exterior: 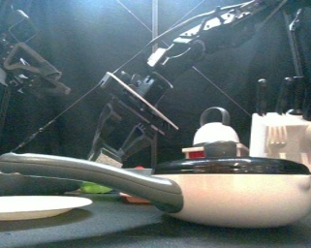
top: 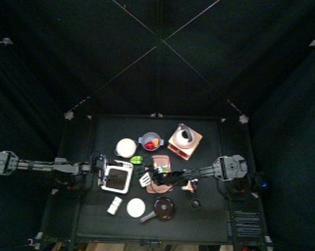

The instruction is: Place green sushi roll to left of plate

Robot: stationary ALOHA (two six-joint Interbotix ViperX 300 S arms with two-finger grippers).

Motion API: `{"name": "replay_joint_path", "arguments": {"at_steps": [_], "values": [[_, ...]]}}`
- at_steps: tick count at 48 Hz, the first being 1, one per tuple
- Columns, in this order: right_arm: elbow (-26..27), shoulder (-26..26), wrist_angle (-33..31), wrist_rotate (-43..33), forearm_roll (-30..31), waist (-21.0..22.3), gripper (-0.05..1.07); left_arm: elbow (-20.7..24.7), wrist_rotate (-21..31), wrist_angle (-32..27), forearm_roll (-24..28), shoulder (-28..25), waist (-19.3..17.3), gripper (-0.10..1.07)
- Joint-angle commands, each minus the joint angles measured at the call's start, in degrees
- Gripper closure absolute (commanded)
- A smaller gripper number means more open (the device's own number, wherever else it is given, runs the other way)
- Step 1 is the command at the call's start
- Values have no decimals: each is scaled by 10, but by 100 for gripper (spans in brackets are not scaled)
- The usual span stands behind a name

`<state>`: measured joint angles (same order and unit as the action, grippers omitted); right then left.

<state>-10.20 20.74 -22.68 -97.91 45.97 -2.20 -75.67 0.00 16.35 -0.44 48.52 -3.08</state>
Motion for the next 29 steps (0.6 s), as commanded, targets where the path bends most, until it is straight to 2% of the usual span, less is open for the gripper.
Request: {"name": "replay_joint_path", "arguments": {"at_steps": [1,15,21,29], "values": [[17,-9,-3,-2,11,-1,43,7,-1,3,1,-1,0,8],[36,10,-34,-6,25,-14,40,6,-1,3,1,0,0,8],[42,10,-38,-7,22,-16,32,6,-1,3,1,0,0,8],[47,11,-38,-5,8,-14,16,5,-1,0,1,-1,0,8]]}}
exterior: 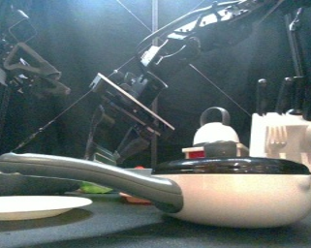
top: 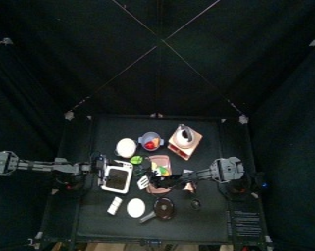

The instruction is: Place green sushi roll to left of plate

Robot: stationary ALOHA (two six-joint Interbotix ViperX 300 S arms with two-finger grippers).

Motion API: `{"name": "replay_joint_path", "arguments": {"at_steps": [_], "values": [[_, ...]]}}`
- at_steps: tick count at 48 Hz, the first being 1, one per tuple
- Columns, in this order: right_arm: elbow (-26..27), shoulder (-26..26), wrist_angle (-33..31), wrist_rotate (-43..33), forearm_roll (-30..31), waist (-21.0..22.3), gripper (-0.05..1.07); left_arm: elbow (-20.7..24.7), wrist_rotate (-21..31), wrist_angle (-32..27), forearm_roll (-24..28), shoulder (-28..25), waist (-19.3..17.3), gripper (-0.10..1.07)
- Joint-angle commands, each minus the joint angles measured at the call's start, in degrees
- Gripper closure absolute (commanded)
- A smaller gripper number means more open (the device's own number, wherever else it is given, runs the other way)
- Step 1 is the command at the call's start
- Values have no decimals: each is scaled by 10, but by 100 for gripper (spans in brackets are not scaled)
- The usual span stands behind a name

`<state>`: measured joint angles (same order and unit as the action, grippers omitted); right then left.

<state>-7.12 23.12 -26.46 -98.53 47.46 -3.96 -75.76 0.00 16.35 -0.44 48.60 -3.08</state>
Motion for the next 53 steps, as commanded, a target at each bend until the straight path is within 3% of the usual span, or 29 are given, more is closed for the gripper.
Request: {"name": "replay_joint_path", "arguments": {"at_steps": [1,9,53], "values": [[17,-13,0,1,-9,4,14,7,-1,-1,1,-2,0,8],[18,-8,0,3,-20,5,8,7,-1,-5,1,-2,0,8],[8,-25,0,28,-19,4,8,8,-1,-5,1,-2,0,8]]}}
